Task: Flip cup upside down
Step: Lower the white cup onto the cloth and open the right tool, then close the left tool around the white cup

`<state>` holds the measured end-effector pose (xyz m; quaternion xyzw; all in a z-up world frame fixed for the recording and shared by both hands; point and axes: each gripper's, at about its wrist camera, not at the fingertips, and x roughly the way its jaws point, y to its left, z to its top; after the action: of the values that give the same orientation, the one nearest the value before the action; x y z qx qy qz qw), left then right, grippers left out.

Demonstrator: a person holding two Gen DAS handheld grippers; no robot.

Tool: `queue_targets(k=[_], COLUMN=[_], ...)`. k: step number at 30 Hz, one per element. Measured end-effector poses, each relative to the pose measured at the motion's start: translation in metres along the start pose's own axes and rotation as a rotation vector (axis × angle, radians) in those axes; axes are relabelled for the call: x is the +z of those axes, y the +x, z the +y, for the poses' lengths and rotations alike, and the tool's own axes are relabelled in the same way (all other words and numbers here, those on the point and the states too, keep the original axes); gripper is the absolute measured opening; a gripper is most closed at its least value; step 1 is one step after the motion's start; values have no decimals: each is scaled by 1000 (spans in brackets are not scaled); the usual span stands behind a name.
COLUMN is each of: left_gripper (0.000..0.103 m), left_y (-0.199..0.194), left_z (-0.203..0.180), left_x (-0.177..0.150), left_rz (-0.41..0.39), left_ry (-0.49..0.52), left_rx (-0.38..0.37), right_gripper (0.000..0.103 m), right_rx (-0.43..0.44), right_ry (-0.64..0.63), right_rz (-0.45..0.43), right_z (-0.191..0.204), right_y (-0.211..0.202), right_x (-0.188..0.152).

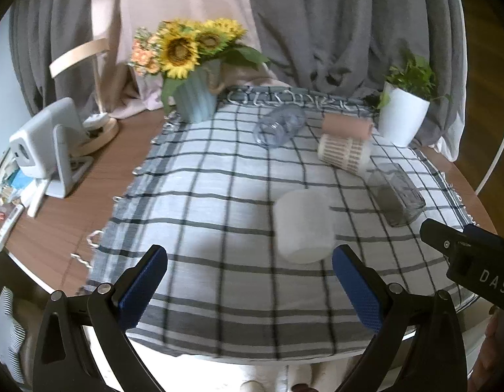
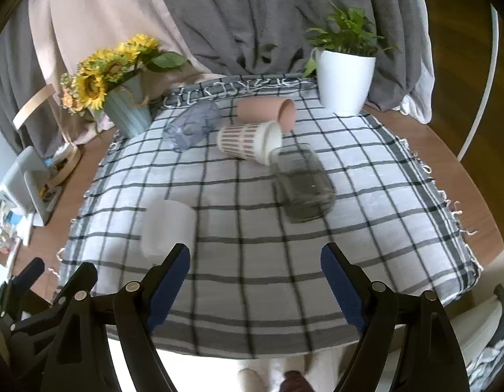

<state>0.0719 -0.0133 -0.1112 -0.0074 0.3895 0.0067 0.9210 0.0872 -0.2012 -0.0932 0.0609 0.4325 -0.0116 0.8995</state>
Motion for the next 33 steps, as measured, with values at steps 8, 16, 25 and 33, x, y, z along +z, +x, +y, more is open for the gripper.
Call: queue_targets(k=[8,16,25,33], left_gripper=[101,94,82,65], left_y=[30,62,81,83], left_z=[-33,-49,-57,-63], left_x=[-6,-13,-17,-15], left_rz=[-14,-21,-6,-6], left_ry=[-16,-33,-39,-7], left_rx=[45,57,92,68], right_gripper=[82,82,82,82], right_rx=[-2,-6,3,13], right_ry=[-45,-90,-120,-124], right_rz=[50,88,131,132], right_z=[-33,-55,-63,-64], right_y=[22,50,69,72], right_x=[6,11,7,8])
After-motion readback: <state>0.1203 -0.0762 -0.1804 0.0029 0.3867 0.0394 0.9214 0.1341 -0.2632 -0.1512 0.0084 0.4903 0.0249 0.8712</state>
